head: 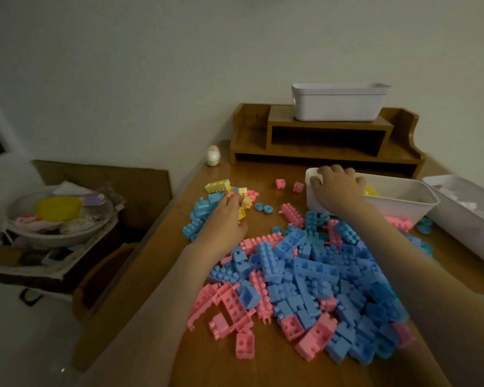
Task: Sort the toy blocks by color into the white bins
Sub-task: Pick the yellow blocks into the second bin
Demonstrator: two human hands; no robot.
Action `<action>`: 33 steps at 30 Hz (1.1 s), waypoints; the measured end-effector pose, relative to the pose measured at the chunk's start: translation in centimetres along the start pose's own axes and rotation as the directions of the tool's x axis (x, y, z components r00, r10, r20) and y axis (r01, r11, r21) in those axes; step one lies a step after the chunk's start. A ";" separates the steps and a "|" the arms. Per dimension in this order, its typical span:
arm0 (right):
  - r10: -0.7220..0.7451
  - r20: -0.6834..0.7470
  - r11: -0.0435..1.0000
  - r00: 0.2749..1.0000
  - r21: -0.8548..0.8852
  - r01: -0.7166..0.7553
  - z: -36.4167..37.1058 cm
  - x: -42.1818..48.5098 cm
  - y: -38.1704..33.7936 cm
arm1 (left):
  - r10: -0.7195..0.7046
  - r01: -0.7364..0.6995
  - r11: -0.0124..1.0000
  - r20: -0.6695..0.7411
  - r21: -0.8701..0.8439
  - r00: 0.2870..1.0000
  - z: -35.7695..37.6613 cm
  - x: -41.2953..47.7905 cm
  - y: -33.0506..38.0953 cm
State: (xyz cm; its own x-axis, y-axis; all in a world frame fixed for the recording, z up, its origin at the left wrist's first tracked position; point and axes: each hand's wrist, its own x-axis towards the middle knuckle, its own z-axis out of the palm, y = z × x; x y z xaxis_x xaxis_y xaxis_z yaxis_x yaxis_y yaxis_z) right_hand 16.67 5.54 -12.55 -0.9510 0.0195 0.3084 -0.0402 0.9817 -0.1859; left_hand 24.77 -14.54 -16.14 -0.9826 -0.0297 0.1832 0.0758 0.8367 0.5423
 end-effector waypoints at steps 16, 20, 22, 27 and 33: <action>-0.547 0.372 0.837 0.750 0.254 0.485 3.0 -0.2 -9.1 | -0.042 0.044 0.999 -0.119 0.011 0.992 -4.4 4.8 -2.4; -0.515 0.359 0.852 0.778 0.310 0.421 3.2 0.5 -8.8 | -0.110 0.109 0.991 0.011 0.081 0.994 -4.4 7.7 -5.1; -0.513 0.364 0.853 0.777 0.315 0.415 2.9 0.7 -8.4 | -0.109 0.099 0.987 0.074 0.126 0.991 -4.2 8.8 -5.9; -0.520 0.301 0.842 0.799 0.340 0.420 2.7 0.9 -7.4 | -0.082 0.058 0.990 0.185 0.129 0.979 -4.3 10.5 -4.9; -0.559 0.334 0.794 0.759 0.480 0.374 1.5 0.3 -7.3 | -0.040 0.026 0.994 0.121 0.110 0.992 -4.3 10.0 -4.5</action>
State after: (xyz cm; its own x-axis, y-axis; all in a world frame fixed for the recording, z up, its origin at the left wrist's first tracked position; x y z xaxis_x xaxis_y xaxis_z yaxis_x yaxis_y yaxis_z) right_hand 16.26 -1.95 -12.52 -0.8017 -0.5972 0.0260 -0.5341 0.6961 -0.4798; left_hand 15.37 -20.94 -13.26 -0.9981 0.0036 0.0607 0.0308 0.8909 0.4532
